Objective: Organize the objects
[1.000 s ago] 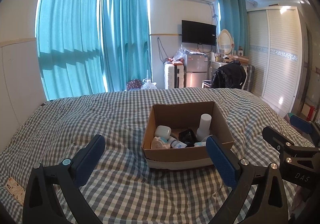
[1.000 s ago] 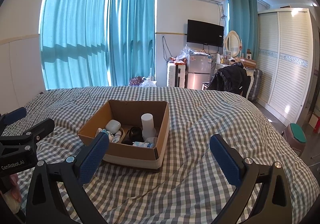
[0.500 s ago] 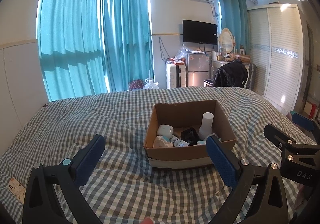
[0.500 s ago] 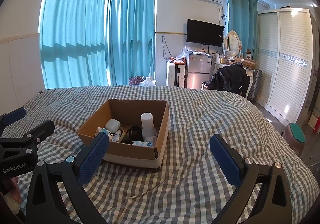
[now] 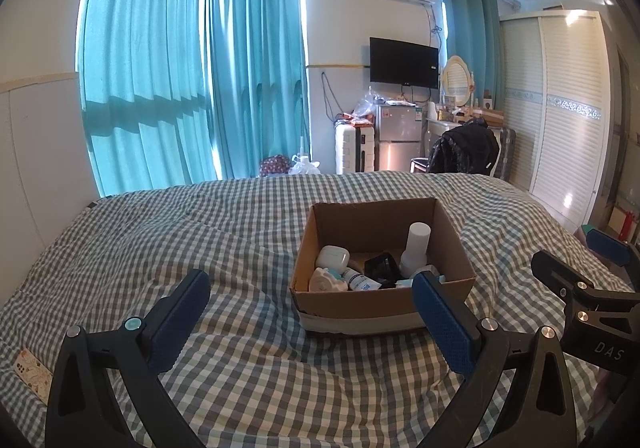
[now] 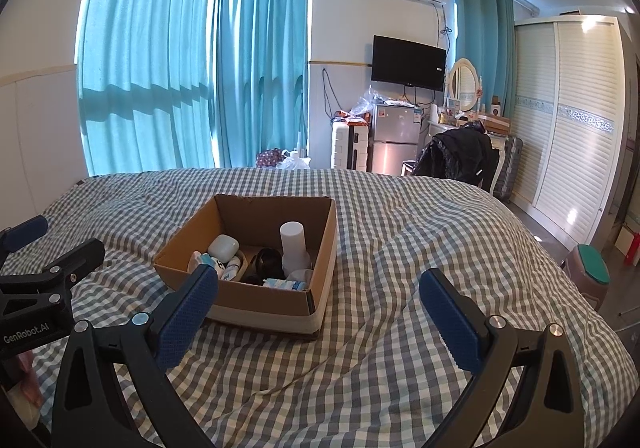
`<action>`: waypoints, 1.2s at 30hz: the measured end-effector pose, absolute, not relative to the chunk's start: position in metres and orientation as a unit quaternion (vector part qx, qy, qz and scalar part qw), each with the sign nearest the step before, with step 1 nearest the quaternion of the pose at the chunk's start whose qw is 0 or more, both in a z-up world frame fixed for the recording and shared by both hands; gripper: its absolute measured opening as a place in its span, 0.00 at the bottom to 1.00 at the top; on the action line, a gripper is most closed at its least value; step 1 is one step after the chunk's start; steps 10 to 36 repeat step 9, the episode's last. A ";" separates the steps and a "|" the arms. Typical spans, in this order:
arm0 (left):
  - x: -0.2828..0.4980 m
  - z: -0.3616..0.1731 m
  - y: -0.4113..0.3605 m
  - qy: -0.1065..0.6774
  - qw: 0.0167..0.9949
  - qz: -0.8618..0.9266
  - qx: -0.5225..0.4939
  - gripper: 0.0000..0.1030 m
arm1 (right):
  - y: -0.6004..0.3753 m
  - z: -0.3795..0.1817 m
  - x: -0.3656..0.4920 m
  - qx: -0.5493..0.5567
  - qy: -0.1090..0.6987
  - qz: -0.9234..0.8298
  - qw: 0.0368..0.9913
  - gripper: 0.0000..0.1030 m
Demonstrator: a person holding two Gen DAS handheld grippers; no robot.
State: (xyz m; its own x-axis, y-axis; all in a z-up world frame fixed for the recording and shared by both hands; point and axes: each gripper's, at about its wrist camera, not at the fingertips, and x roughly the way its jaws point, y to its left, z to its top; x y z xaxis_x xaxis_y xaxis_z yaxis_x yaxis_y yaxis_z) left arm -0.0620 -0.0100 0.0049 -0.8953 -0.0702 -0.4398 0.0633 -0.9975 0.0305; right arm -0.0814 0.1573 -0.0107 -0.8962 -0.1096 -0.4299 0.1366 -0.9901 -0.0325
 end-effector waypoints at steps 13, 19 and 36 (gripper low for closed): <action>-0.061 0.003 -0.010 -0.011 0.038 -0.974 0.224 1.00 | 0.156 -0.011 -0.083 0.222 0.031 -0.973 0.062 0.98; -0.061 0.003 -0.010 -0.011 0.038 -0.974 0.224 1.00 | 0.156 -0.011 -0.083 0.222 0.031 -0.973 0.062 0.98; -0.061 0.003 -0.010 -0.011 0.038 -0.974 0.224 1.00 | 0.156 -0.011 -0.083 0.222 0.031 -0.973 0.062 0.98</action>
